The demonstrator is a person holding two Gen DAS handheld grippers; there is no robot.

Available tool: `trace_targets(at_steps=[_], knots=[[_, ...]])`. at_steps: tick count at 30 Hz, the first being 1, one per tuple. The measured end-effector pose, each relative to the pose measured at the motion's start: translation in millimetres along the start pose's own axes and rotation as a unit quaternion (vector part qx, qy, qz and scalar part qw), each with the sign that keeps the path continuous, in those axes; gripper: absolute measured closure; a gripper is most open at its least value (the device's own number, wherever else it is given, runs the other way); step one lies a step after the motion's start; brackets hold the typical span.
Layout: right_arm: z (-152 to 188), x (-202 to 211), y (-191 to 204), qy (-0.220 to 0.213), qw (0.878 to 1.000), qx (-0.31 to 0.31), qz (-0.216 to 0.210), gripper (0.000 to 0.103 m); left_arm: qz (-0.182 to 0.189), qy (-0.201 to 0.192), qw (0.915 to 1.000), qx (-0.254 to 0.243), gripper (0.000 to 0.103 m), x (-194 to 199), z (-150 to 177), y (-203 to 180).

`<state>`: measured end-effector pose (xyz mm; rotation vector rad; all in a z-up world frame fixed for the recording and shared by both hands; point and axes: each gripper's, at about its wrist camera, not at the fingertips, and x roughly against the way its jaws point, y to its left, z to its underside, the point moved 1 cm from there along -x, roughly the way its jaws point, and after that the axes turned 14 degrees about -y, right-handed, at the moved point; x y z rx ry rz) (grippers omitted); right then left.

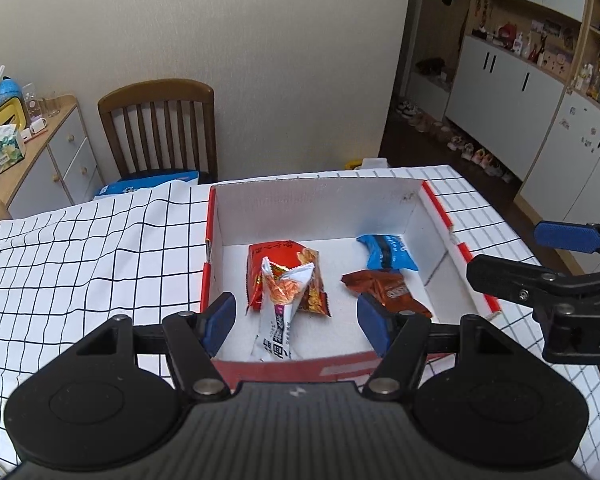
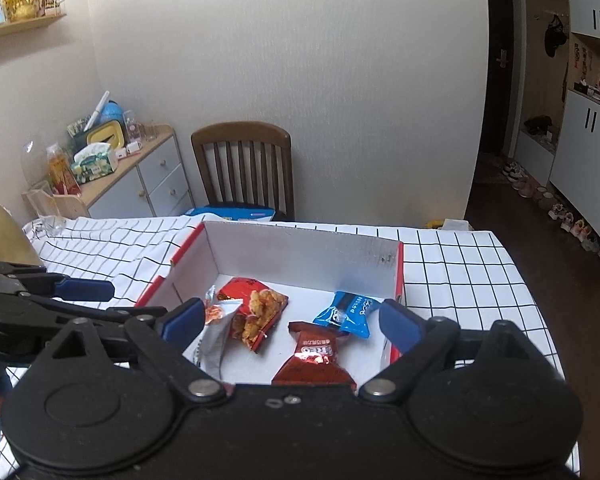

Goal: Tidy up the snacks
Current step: 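Withdraw both tools from the box back toward the loose snacks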

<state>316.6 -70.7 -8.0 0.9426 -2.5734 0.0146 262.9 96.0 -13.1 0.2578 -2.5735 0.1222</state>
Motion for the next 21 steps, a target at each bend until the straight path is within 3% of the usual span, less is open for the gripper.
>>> trace_targets(at_steps=[3, 6, 19, 21], knots=[[0, 12, 1, -0.007, 1.0, -0.007, -0.004, 0.005, 0.004, -0.008, 1.0, -0.001, 0.036, 12, 2, 0], [1, 24, 3, -0.016, 1.0, -0.011, -0.009, 0.001, 0.005, -0.017, 0.9998, -0.001, 0.027, 22, 4, 0], [28, 73, 5, -0.028, 0.999, -0.021, -0.015, 0.0, 0.018, -0.026, 0.9993, -0.018, 0.027, 63, 37, -4], [36, 81, 5, -0.026, 0.999, -0.021, -0.015, 0.0, 0.019, -0.022, 0.9993, -0.023, 0.02, 68, 45, -5]])
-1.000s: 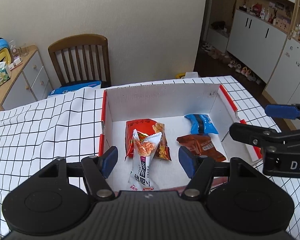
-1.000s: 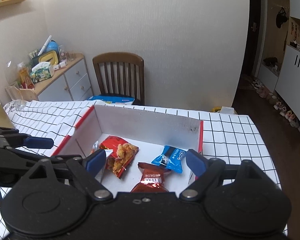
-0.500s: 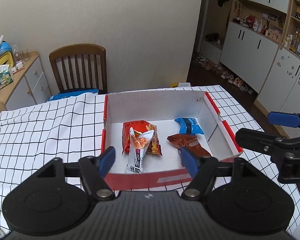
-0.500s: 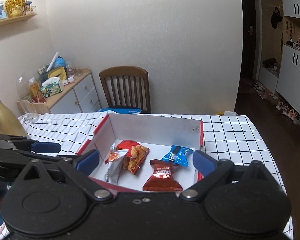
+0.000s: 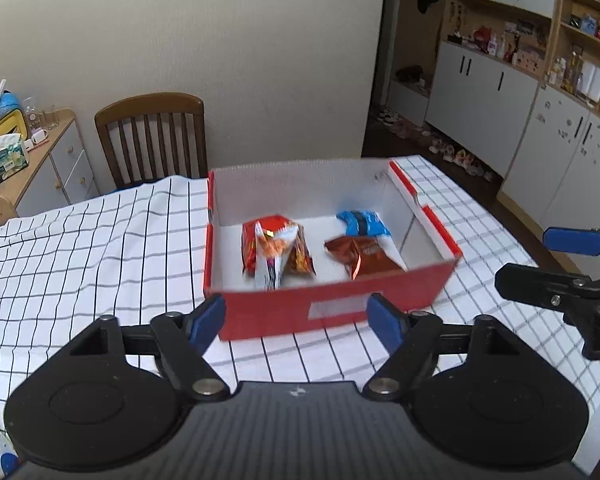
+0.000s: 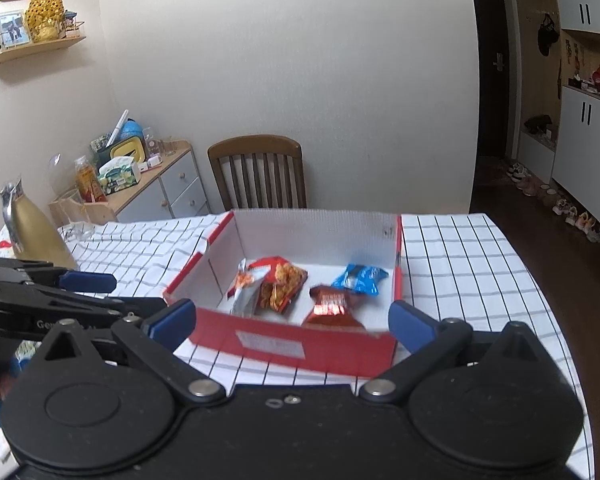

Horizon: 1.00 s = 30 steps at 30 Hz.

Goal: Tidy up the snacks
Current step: 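Withdraw both tools from the box back toward the loose snacks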

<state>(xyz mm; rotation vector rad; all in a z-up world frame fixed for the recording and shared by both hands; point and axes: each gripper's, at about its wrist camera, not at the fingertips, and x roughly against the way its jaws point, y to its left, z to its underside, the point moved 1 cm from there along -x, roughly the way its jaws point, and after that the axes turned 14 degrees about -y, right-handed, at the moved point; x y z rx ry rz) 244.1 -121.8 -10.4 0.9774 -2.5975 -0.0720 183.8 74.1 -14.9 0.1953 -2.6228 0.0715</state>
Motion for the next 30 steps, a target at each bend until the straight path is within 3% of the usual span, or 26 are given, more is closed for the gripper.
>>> trace_targets(at_steps=[10, 13, 14, 20, 30], knots=[[45, 27, 1, 0.024, 1.0, -0.005, 0.01, 0.0, 0.015, 0.04, 0.9984, 0.037, 0.018, 16, 45, 3], [60, 32, 3, 0.033, 0.999, -0.008, 0.008, 0.0, 0.014, 0.05, 0.9975, 0.048, 0.001, 17, 59, 6], [65, 33, 5, 0.037, 0.999, -0.007, 0.008, 0.0, 0.013, 0.048, 0.9973, 0.054, 0.0, 17, 63, 7], [97, 35, 9, 0.068, 0.998, -0.013, 0.012, 0.0, -0.011, 0.072, 0.9964, 0.045, 0.0, 11, 89, 6], [143, 31, 8, 0.12, 0.992, -0.025, 0.021, 0.006, -0.062, 0.119, 0.9882, 0.074, 0.0, -12, 128, 19]])
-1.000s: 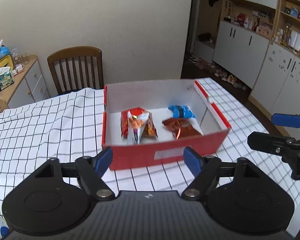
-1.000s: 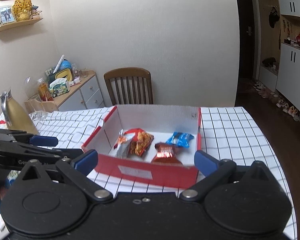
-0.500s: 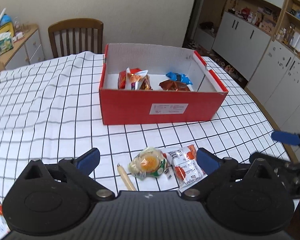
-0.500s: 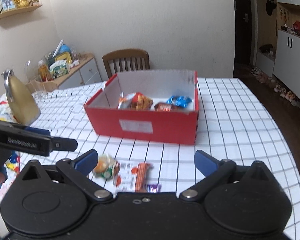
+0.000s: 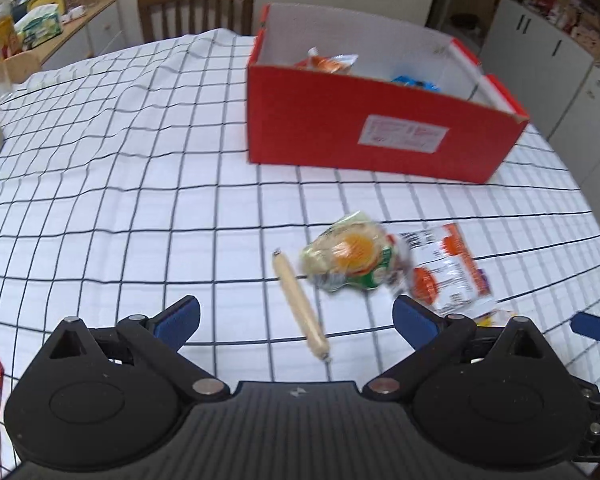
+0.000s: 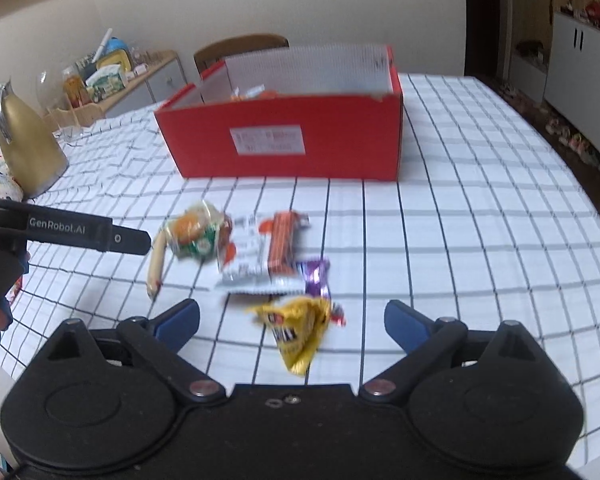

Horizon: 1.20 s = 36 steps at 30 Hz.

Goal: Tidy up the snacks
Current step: 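Withdraw both tools from the box back toward the loose snacks, then grasp the yellow snack bag with right tool while left tool grasps the sausage stick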

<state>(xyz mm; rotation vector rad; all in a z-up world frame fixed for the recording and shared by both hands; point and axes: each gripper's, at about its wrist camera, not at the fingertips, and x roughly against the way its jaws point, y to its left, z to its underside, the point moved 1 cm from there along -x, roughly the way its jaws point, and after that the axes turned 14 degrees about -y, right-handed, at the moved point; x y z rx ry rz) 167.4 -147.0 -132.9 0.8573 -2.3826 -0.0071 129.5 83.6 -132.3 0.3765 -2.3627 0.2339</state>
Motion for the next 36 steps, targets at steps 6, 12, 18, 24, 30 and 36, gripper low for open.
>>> trace_targets(at_steps=[6, 12, 18, 24, 30, 36], knots=[[13, -13, 1, 0.022, 1.0, 0.011, 0.0, 0.014, -0.013, 0.021, 0.9995, 0.018, 0.0, -17, 9, 6], [13, -24, 9, 0.027, 0.999, 0.026, -0.009, 0.017, -0.018, 0.022, 0.9995, 0.016, 0.0, -24, 12, 5], [11, -35, 13, 0.035, 0.999, 0.032, -0.013, 0.023, -0.025, 0.041, 0.9985, 0.027, 0.001, -38, 14, 6], [12, -46, 10, 0.048, 0.999, 0.021, -0.009, 0.03, -0.025, 0.045, 0.9982, 0.031, 0.017, -41, 16, 7], [12, -48, 8, 0.052, 0.999, 0.013, -0.007, 0.031, -0.011, 0.033, 0.9992, 0.018, 0.056, -37, 11, 1], [13, -50, 10, 0.054, 0.998, 0.017, -0.001, 0.037, -0.012, 0.036, 0.9993, 0.006, 0.083, -39, 10, -7]])
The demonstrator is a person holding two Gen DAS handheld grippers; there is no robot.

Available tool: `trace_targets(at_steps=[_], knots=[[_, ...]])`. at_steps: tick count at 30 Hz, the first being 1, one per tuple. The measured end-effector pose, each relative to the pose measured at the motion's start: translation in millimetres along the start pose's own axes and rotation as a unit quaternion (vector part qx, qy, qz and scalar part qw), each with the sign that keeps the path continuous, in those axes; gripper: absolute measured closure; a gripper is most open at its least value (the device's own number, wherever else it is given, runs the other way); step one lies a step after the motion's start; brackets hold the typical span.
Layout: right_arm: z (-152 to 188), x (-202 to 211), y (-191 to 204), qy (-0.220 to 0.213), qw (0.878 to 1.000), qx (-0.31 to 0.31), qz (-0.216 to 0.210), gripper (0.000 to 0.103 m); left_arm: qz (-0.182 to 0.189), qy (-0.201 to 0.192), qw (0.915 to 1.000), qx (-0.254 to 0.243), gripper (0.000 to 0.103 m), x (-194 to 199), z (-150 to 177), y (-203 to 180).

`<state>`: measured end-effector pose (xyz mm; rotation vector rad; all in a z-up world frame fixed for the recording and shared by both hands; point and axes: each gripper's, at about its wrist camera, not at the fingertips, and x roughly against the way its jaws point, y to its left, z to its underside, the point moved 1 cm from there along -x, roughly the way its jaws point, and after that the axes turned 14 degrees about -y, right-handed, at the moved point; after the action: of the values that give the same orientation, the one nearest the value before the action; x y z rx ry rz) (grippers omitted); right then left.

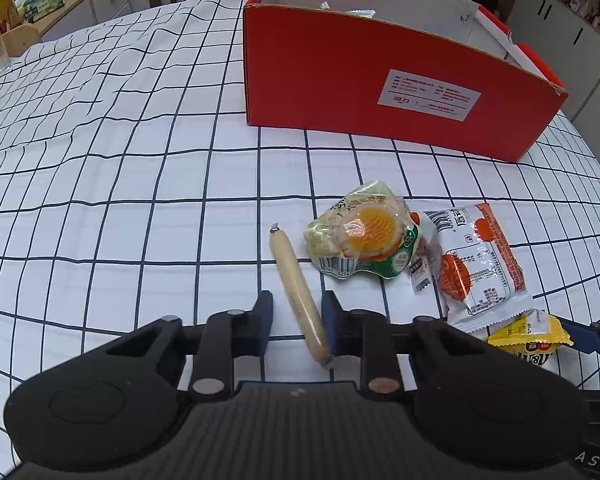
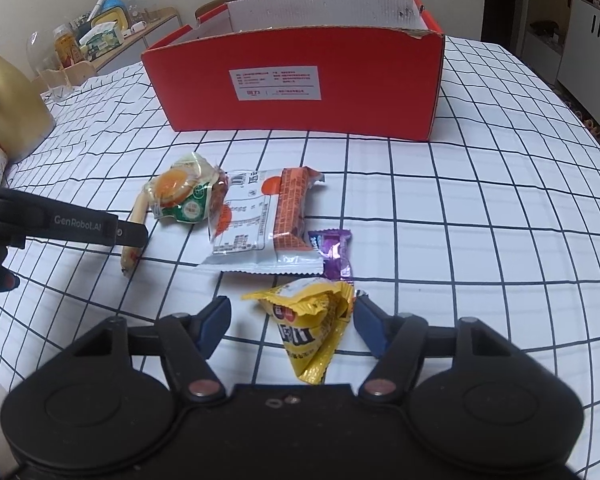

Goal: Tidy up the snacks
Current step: 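Grasp the yellow snack bag with right tool while left tool grasps the sausage stick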

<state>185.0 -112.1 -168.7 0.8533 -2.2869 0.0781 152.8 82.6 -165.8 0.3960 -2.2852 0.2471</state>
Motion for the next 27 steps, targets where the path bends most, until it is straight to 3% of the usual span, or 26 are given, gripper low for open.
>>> trace_targets(at_steps=[11, 27], knots=[[2, 2, -6, 0.001, 1.0, -0.008, 0.02, 0.061, 0.009, 0.007, 0.9999, -0.003, 0.092, -3, 0, 2], [3, 30, -12, -0.011, 0.999, -0.026, 0.022, 0.069, 0.022, 0.008, 0.999, 0.037, 0.093, 19, 5, 22]])
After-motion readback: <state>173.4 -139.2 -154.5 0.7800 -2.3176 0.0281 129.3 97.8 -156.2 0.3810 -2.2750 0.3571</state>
